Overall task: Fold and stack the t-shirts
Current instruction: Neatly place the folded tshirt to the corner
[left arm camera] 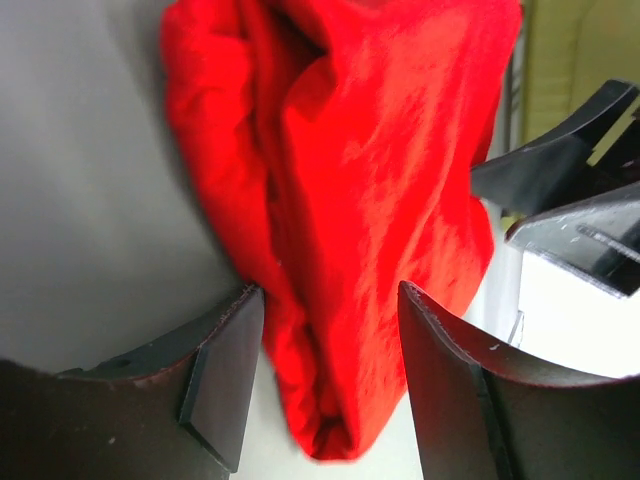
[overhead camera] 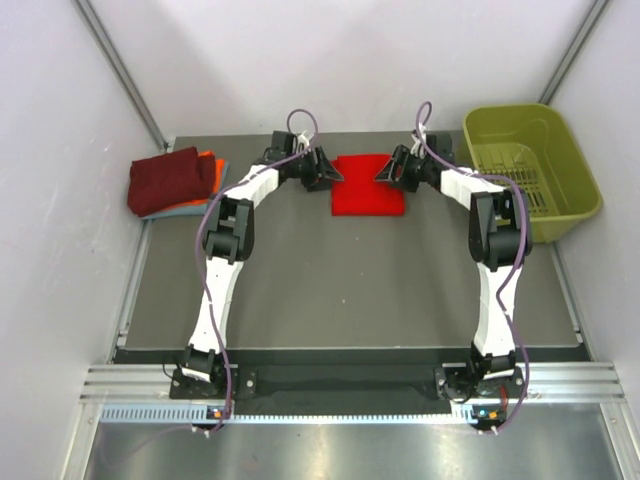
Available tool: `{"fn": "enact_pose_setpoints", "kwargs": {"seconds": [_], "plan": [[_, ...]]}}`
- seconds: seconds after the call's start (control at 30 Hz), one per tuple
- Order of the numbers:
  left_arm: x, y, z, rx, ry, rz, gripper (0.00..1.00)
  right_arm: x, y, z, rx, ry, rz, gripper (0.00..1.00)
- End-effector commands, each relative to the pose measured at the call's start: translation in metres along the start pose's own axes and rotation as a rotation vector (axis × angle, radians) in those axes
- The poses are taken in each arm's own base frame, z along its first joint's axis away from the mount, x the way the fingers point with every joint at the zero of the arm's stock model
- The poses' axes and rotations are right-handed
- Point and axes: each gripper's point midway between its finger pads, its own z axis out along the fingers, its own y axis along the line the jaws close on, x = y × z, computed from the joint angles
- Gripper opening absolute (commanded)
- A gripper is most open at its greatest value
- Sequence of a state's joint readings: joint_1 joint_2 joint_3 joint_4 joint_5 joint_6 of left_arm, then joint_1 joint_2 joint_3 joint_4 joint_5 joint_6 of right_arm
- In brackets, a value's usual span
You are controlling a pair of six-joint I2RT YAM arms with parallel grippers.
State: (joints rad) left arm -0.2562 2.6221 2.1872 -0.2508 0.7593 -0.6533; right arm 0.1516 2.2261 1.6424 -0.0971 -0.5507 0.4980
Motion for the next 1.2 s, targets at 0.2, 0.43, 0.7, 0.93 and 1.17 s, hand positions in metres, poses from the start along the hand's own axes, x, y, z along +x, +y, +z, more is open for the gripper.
{"fn": "enact_pose_setpoints", "kwargs": {"seconds": [0.2,0.43,0.7,0.93,1.17], "plan": [[0.037,0.007,0.045,0.032,0.073,-0.032,0.56,0.023,-0.006,0.012,0.010,0.040,0.006,0.61],[0.047,-0.003,0.052,0.059,0.096,-0.043,0.38,0.028,-0.002,0.020,0.007,0.049,0.019,0.62],[0.035,-0.014,0.038,0.075,0.081,0.011,0.00,0.016,0.017,0.014,-0.023,0.022,-0.014,0.62],[-0.036,-0.049,-0.042,0.019,-0.069,0.190,0.00,-0.038,0.044,-0.036,-0.055,-0.109,-0.098,0.64],[-0.077,-0.063,-0.137,-0.066,-0.168,0.269,0.00,-0.057,0.043,-0.072,-0.009,-0.175,-0.145,0.74]]}}
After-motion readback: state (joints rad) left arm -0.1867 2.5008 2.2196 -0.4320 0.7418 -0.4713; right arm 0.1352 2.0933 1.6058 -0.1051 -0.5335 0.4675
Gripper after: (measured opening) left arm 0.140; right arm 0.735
